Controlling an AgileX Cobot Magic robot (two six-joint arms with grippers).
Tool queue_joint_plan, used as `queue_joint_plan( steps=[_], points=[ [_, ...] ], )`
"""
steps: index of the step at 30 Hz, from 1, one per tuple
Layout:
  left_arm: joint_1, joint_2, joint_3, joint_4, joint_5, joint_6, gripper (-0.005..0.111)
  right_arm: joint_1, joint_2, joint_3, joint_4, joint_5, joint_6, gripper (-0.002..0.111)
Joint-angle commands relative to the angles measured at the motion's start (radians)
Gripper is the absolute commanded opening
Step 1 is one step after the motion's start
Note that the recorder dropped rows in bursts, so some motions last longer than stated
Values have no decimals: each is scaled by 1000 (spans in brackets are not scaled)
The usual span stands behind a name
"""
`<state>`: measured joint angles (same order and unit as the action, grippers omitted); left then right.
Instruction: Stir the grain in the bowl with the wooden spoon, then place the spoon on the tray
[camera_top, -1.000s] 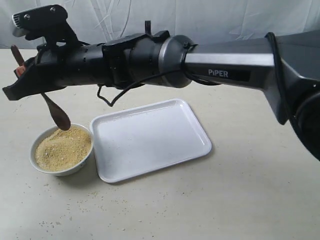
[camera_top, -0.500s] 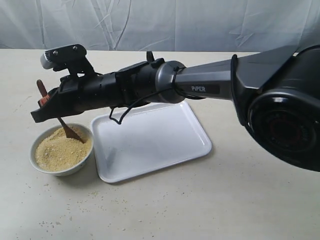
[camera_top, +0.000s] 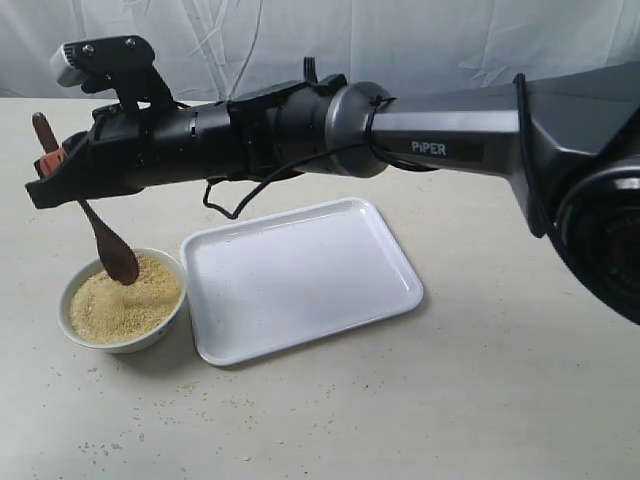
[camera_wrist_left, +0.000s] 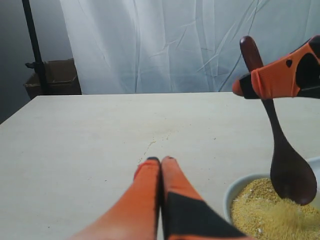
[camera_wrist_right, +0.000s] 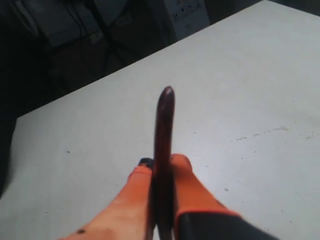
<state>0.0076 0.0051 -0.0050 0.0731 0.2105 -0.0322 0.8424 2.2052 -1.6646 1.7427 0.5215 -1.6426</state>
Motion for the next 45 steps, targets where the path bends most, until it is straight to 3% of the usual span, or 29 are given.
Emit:
queue_joint_plan(
  steps=[1,14,20,25,35,45],
  points=[
    [1,-5,5,-2,-5,-1,0,2,-13,2,2,62,1,-1],
    [1,-5,5,-2,-5,-1,0,53,88,2,2,-186,-1,-1],
    [1,-5,5,-2,-5,-1,0,53,6,2,2,-174,-3,-1],
    [1,-5,5,-2,-5,-1,0,53,0,2,2,-376,-23,-1],
    [1,-5,5,-2,-5,-1,0,55,69,2,2,-147,31,-1],
    [1,-5,5,-2,-5,-1,0,55,-18,2,2,-131,31,-1]
  ],
)
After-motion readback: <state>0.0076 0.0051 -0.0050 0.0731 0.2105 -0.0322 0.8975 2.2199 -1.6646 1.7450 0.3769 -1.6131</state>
